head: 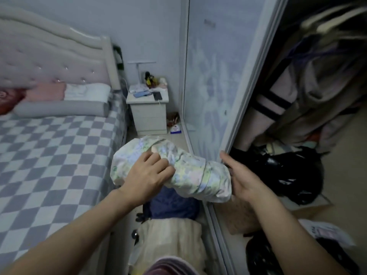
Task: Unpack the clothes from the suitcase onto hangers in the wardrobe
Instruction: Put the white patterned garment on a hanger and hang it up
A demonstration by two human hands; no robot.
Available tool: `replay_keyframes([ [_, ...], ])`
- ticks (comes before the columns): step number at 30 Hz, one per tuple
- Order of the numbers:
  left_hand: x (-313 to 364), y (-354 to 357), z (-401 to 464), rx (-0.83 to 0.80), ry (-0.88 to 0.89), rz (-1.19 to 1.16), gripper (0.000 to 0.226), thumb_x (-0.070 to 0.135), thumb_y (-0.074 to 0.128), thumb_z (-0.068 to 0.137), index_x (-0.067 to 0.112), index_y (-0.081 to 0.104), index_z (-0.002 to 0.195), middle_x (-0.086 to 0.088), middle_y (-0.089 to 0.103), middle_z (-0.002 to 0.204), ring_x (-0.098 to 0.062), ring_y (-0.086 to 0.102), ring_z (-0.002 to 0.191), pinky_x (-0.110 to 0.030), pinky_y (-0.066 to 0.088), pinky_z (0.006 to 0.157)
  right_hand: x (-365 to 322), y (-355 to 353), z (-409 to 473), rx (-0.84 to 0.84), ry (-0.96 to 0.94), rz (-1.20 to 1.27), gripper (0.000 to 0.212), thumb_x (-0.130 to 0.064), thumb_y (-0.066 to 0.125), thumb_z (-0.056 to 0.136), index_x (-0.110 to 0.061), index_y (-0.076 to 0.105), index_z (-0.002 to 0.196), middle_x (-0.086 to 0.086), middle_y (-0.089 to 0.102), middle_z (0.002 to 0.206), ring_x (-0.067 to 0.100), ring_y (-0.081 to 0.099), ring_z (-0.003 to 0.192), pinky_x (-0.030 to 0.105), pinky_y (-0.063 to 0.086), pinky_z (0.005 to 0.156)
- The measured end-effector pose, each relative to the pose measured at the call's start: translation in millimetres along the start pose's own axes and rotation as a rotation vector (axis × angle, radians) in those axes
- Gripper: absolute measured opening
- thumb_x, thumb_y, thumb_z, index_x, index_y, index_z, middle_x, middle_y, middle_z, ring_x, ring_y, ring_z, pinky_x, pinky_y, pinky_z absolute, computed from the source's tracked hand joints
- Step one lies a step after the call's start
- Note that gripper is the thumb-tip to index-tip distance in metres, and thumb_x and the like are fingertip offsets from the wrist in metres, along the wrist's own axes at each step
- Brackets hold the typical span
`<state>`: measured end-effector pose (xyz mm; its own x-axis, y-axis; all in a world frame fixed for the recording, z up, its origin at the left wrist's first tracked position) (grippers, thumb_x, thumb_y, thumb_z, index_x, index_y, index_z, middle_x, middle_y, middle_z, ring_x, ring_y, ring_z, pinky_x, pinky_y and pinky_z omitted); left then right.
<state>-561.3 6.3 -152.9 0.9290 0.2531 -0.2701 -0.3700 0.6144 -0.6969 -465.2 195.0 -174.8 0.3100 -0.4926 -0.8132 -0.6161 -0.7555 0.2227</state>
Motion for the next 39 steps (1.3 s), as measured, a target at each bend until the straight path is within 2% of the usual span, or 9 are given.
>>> replay_keyframes([
  [4,0,-20,15,0.066,0.077,0.089,0.013,0.003,0.051,0.078,0.013,0.043,0.078,-0.006,0.049,0.063,-0.021,0.032,0.064,-0.032,0.031,0.063,-13,14,-12,0.075,-0.169,-0.085,0.086,-0.009,0.072,0.078,-0.009,0.020,0.147,0.014,0.029,0.149,0.027,0.050,0.118,0.033,0.044,0.089],
  [11,-5,-26,30,-0.114,0.030,0.071,0.014,0.009,0.046,0.071,0.018,0.042,0.082,-0.002,0.049,0.068,-0.022,0.040,0.066,-0.031,0.031,0.065,-37,21,-32,0.149,-0.466,-0.090,0.071,0.015,0.058,0.080,-0.006,0.032,0.142,0.014,0.041,0.142,0.023,0.049,0.117,0.028,0.042,0.092],
  [16,-13,-29,42,-0.495,-1.042,-1.147,0.023,0.020,0.051,0.080,0.017,0.053,0.104,-0.008,0.061,0.102,-0.021,0.059,0.094,-0.033,0.047,0.079,-42,50,-70,0.323,-1.177,-0.578,0.053,0.005,0.046,0.089,-0.007,0.037,0.139,-0.004,0.040,0.132,0.003,0.034,0.125,0.002,0.020,0.103],
  [19,1,-36,55,-0.592,-1.202,-1.646,0.048,0.049,0.057,0.083,0.012,0.058,0.114,-0.012,0.067,0.106,-0.025,0.064,0.097,-0.038,0.051,0.084,-9,79,-87,0.242,-1.692,-1.085,0.030,-0.003,0.032,0.096,-0.005,0.051,0.120,0.015,0.062,0.112,0.022,0.055,0.102,0.015,0.038,0.100],
  [21,11,-31,54,-0.498,-1.331,-1.704,0.028,0.032,0.056,0.089,0.007,0.059,0.101,-0.010,0.067,0.080,-0.019,0.065,0.071,-0.027,0.053,0.066,12,87,-89,0.187,-1.838,-1.292,0.021,-0.004,0.042,0.095,-0.008,0.063,0.096,0.012,0.064,0.099,0.024,0.058,0.075,0.030,0.048,0.072],
  [27,6,-8,34,-0.111,-1.637,-1.580,0.036,-0.014,0.034,0.084,0.003,0.058,0.104,-0.017,0.060,0.085,-0.024,0.057,0.070,-0.027,0.051,0.054,34,85,-100,-0.073,-1.756,-1.378,0.024,-0.007,0.054,0.082,-0.007,0.065,0.103,0.013,0.062,0.117,0.026,0.059,0.096,0.037,0.046,0.080],
  [30,-1,-15,39,-0.090,-1.536,-1.590,0.040,-0.014,0.035,0.082,0.001,0.055,0.114,-0.018,0.063,0.091,-0.026,0.061,0.074,-0.028,0.055,0.059,21,65,-109,0.195,-1.689,-1.142,0.031,-0.022,0.052,0.088,-0.014,0.054,0.118,0.008,0.058,0.126,0.019,0.053,0.112,0.036,0.036,0.094],
  [33,-2,-25,50,-0.054,-1.403,-1.634,0.035,-0.011,0.041,0.083,0.002,0.057,0.112,-0.016,0.065,0.094,-0.025,0.065,0.080,-0.032,0.057,0.069,-3,33,-100,0.436,-1.292,-0.787,0.051,-0.032,0.057,0.085,-0.018,0.041,0.131,0.005,0.044,0.138,0.017,0.039,0.128,0.035,0.028,0.107],
  [39,-12,-32,62,0.052,-1.369,-1.716,0.040,-0.010,0.044,0.084,0.001,0.055,0.121,-0.020,0.065,0.104,-0.028,0.066,0.085,-0.033,0.059,0.065,22,7,-53,0.073,-0.411,-0.560,0.088,-0.039,0.069,0.078,-0.022,0.016,0.147,0.002,0.021,0.153,0.020,0.027,0.138,0.040,0.031,0.111],
])
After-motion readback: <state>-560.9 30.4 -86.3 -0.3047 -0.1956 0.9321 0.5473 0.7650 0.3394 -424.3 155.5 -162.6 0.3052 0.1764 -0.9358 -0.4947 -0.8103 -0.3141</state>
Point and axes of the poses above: each hand's wrist, its own z-axis towards the middle knuckle, its own y-axis out of the palm, x = y × z, the point moved 4 cm from there along z, towards the middle knuckle
